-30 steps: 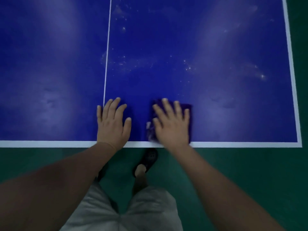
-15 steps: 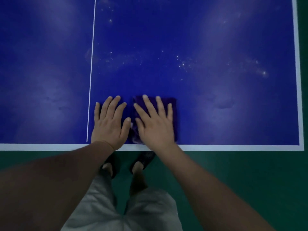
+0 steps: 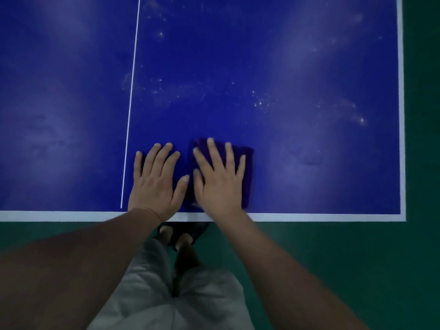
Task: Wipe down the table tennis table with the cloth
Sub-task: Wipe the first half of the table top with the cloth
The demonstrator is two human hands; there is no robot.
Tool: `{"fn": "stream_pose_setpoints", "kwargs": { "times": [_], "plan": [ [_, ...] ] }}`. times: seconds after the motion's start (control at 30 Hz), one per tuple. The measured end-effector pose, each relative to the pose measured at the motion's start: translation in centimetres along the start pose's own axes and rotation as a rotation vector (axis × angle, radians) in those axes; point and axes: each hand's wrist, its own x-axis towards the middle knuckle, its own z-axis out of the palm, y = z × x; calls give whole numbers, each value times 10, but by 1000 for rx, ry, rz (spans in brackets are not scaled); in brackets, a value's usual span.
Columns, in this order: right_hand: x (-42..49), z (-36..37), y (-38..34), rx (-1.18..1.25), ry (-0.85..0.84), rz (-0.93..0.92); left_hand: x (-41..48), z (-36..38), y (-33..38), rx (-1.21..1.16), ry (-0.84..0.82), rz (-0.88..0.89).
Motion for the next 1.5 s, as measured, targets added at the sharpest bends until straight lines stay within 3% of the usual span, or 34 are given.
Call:
{"fn": "stream_pose_setpoints", "kwargs": {
  "times": [0.07, 0.13, 0.27, 0.37, 0.43, 0.5, 0.6, 0.7, 0.8, 0.9, 0.97, 1.07, 1.13, 1.23, 1.33, 1.4, 1.43, 1.5],
  "plan": [
    [-26, -1, 26, 11, -15, -49, -1, -1, 1, -9, -2, 6],
    [-41, -14, 72, -31, -24, 43, 0, -2, 0, -2, -15, 14],
    [-25, -40, 151, 20, -77, 564, -4, -3, 0, 56, -59, 130],
    [10, -34, 118, 87, 25, 816, -4, -4, 0, 98, -118, 232],
    [19, -23, 70, 35, 53, 648, -4, -4, 1, 135, -156, 257],
    [4, -10, 30, -11, 32, 304, -2, -3, 2, 166, -173, 265],
    [-32, -4, 36, 16, -15, 39, -2, -1, 3, 184, -159, 255],
    [-41, -18, 113, -25, -20, 112, -1, 1, 6, 198, -146, 239],
    [-22, -42, 201, -14, -48, 404, -1, 1, 11, 247, -136, 232],
    [15, -45, 216, 90, 1, 638, -4, 8, 35, 200, -85, 74],
    [19, -40, 189, 68, 43, 541, -5, 19, 72, 120, -17, -90],
    [-17, -27, 163, 39, 11, 47, -1, 47, 140, 26, 70, -214],
    [-34, -27, 193, 69, 8, -100, 5, 67, 183, -16, 94, -248],
    [-35, -41, 275, 7, 16, -4, 14, 90, 235, -48, 73, -236],
    [-16, -61, 361, 3, 3, 343, 20, 105, 270, -34, 36, -207],
    [0, -63, 368, 68, 39, 558, 22, 108, 276, 17, 24, -221],
    [4, -60, 353, 78, 61, 599, 22, 109, 275, 37, 19, -230],
    [-1, -51, 314, 67, 91, 431, 21, 109, 274, 59, 16, -235]
  ]
}}
